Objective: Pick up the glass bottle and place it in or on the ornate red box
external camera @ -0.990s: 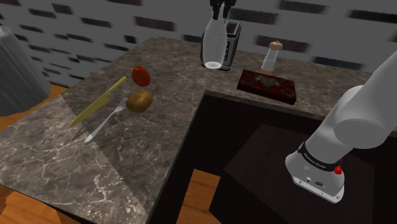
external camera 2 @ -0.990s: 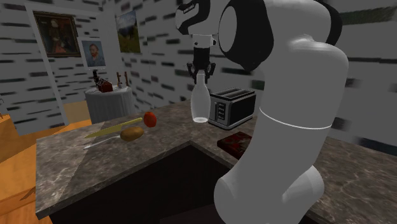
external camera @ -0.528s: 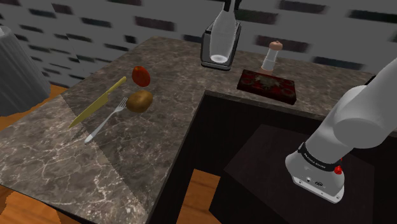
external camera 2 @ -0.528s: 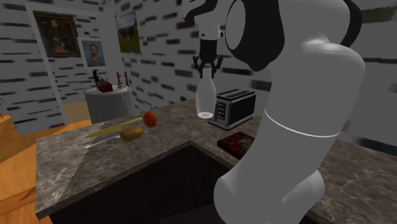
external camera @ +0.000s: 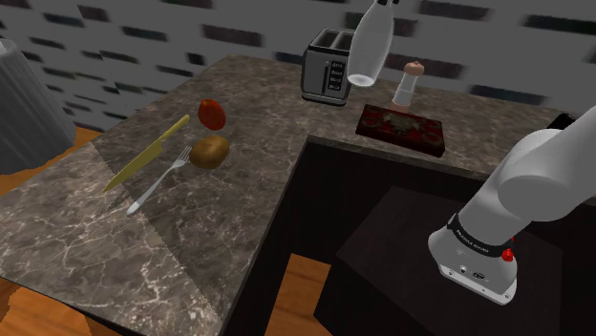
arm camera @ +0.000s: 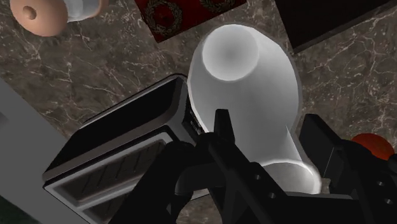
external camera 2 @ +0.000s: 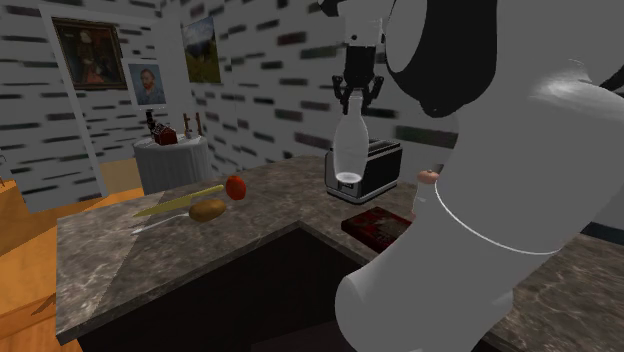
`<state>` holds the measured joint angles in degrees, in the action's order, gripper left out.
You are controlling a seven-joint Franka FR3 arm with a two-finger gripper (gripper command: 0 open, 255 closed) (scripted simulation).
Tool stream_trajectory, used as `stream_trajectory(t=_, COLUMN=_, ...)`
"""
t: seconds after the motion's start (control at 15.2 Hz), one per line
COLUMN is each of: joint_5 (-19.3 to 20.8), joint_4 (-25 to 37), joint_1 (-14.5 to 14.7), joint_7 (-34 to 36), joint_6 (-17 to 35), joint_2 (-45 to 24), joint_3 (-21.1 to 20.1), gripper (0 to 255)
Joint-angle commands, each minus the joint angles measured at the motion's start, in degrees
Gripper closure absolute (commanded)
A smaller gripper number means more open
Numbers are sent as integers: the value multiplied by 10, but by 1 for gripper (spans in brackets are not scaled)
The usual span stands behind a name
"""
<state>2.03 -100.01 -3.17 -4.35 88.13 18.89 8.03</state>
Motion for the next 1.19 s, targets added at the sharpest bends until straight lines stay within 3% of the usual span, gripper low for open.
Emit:
stream_trajectory(t=0.0, joint_5=5, joint_4=-10, joint_1=-7, joint_7=-18, joint_6=-16, joint_2=27, joint_3=11, gripper=255)
stream_trajectory(t=0.73, joint_5=45, joint_4=4, joint_1=-42, joint_7=-129, joint_6=-111, joint_2=114, joint_3=85, gripper=255)
stream_trajectory(t=1.12, joint_5=51, joint_4=-56, joint_1=-46, joint_7=-128, joint_6=-76, joint_2=139, joint_3=86, gripper=255)
